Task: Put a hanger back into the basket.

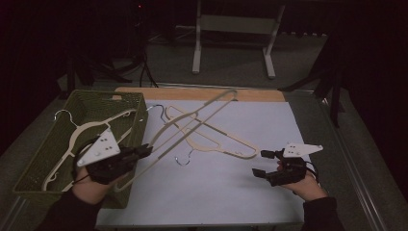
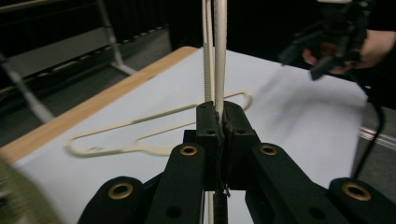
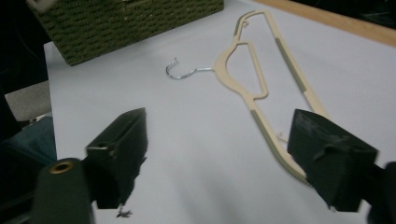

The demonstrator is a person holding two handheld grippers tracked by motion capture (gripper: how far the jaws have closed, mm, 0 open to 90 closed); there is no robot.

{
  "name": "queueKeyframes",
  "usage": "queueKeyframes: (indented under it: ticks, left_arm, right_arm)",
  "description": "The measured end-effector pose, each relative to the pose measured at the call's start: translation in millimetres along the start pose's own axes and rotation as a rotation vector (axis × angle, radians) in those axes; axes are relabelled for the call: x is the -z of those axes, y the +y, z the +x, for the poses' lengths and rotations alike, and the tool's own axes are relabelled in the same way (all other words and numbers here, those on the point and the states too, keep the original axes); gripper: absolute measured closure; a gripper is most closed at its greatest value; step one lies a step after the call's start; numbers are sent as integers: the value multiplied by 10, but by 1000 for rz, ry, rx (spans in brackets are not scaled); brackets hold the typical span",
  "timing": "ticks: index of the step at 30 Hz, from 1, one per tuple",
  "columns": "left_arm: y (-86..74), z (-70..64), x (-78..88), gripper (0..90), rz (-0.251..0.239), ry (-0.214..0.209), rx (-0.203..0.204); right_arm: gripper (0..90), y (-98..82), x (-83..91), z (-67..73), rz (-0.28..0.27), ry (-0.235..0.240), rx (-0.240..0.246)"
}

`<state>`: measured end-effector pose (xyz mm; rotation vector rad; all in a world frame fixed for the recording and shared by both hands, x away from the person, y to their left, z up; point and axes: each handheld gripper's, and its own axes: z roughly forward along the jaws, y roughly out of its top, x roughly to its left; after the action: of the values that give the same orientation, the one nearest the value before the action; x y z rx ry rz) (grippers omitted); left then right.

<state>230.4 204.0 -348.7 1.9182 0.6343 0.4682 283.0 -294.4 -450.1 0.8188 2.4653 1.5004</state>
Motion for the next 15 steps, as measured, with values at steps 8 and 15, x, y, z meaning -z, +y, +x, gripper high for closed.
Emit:
queueKeyframes:
  ticks: [8, 15]
  left_arm:
    - [7, 284, 363, 878, -22, 4, 100]
    - [-58, 536, 536, 879, 7, 117, 90]
  right_arm:
    - [195, -102, -108, 5, 6, 12, -30]
    - [199, -165, -188, 7, 18, 24, -44]
